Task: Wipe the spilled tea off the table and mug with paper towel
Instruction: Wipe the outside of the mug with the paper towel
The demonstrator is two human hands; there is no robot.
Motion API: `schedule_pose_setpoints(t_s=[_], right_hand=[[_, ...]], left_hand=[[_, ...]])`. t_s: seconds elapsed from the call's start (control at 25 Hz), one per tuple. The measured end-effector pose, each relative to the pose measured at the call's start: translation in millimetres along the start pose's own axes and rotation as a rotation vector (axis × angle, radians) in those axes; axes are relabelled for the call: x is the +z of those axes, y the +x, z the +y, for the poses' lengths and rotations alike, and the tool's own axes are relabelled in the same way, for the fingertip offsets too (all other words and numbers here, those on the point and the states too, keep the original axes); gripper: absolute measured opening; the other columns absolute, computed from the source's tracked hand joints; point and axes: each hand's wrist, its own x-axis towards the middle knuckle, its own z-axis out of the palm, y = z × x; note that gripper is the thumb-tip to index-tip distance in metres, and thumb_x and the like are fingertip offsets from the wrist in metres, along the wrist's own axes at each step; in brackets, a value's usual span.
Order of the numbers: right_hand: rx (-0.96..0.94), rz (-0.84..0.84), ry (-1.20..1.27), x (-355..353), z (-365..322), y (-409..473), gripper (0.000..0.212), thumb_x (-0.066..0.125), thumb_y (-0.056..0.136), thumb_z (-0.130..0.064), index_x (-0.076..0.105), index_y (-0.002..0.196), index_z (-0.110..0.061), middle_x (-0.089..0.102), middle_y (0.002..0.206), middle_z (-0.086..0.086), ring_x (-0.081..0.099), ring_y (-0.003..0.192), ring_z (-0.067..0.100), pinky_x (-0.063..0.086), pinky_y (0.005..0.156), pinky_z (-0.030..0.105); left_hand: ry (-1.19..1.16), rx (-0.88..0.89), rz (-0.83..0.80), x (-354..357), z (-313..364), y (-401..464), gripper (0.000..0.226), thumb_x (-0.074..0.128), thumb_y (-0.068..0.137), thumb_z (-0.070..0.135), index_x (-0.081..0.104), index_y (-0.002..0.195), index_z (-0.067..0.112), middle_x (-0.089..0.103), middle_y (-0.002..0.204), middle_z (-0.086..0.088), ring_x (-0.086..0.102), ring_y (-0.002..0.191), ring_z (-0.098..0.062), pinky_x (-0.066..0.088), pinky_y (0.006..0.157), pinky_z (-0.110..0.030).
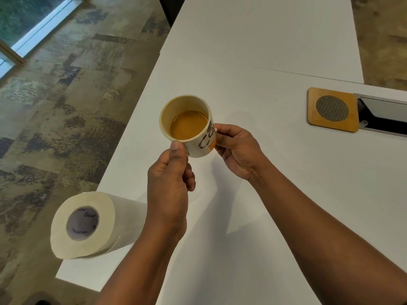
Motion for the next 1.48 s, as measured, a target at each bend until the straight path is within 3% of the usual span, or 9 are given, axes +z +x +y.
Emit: schedule_pose_setpoints(t_s=[0.32,0.56,0.72,0.84,1.0,1.08,1.28,1.36,1.48], right_hand=[[-0.093,0.045,-0.079,-5.7,5.5,-23.2,0.026,0.079,0.071,-0.015,0.082,0.097,-0.017,0.079,0.106,0.007,0.073,0.107,0.025,0.057,0.086,0.025],[-0.139,0.115,-0.227,-0.8,18.3,-41.1,0.027,0.082,0.068,-0.029,0.082,0.095,-0.026,0.079,0.103,0.000,0.074,0.102,0.017,0.055,0.078,0.015],[-0.074,0.105,-0.156,13.1,35.7,-44.4,0.023,0.082,0.072,-0.022,0.082,0.095,-0.020,0.079,0.103,0.006,0.074,0.103,0.023,0.057,0.082,0.022],[-0.005,0.062,-0.068,22.6,42.0,-39.8,0.015,0.077,0.080,-0.006,0.081,0.093,-0.014,0.078,0.102,0.010,0.073,0.104,0.029,0.057,0.088,0.031],[0.051,-0.071,0.013,22.8,33.1,-29.3,0.028,0.069,0.082,0.009,0.081,0.095,-0.013,0.078,0.104,0.008,0.073,0.104,0.024,0.057,0.092,0.033],[0.083,-0.041,-0.008,19.6,28.5,-19.5,0.033,0.064,0.083,0.017,0.076,0.101,-0.008,0.075,0.110,0.013,0.070,0.108,0.028,0.057,0.093,0.035],[0.088,0.042,-0.049,18.4,20.8,3.8,0.035,0.043,0.100,0.003,0.074,0.094,-0.011,0.068,0.105,0.021,0.064,0.100,0.033,0.056,0.087,0.041],[0.057,0.030,-0.066,16.1,14.9,9.1,0.030,0.045,0.098,0.000,0.074,0.096,-0.009,0.069,0.105,0.021,0.067,0.097,0.032,0.058,0.084,0.043],[0.012,0.038,-0.012,5.9,8.2,10.0,0.028,0.052,0.094,0.007,0.076,0.093,-0.007,0.076,0.095,0.012,0.074,0.087,0.024,0.061,0.074,0.033]], left_hand=[[0.026,0.032,0.031,4.0,-0.7,2.5,0.046,0.045,0.101,0.049,0.063,0.062,0.035,0.049,0.055,0.005,0.046,0.059,-0.011,0.045,0.069,-0.036],[0.030,0.054,0.030,8.1,-2.4,2.4,0.040,0.045,0.102,0.049,0.065,0.073,0.030,0.048,0.056,0.004,0.046,0.061,-0.014,0.046,0.071,-0.037],[0.005,0.033,0.007,8.8,-0.9,4.3,0.048,0.043,0.104,0.047,0.062,0.060,0.036,0.047,0.054,0.007,0.045,0.062,-0.014,0.044,0.073,-0.038],[-0.002,0.025,-0.023,8.9,0.3,4.5,0.051,0.043,0.105,0.045,0.059,0.058,0.033,0.045,0.054,0.005,0.045,0.059,-0.012,0.044,0.072,-0.036],[0.014,0.018,-0.069,8.1,-0.5,3.0,0.050,0.043,0.105,0.044,0.059,0.059,0.032,0.046,0.054,0.005,0.045,0.058,-0.011,0.043,0.070,-0.035],[0.013,0.003,-0.080,7.0,-1.6,2.9,0.050,0.043,0.105,0.045,0.060,0.060,0.031,0.047,0.055,0.004,0.045,0.057,-0.011,0.043,0.070,-0.036],[0.024,-0.039,-0.098,0.7,-3.0,1.7,0.042,0.044,0.104,0.045,0.065,0.072,0.026,0.049,0.057,0.003,0.047,0.055,-0.010,0.044,0.068,-0.035],[0.025,-0.045,-0.097,-1.7,-3.2,0.4,0.044,0.044,0.103,0.045,0.066,0.068,0.030,0.050,0.057,0.003,0.048,0.055,-0.009,0.044,0.067,-0.034],[0.034,-0.024,-0.085,-4.4,-2.7,-0.1,0.047,0.044,0.102,0.047,0.064,0.062,0.035,0.051,0.057,0.005,0.048,0.056,-0.009,0.044,0.069,-0.035]])
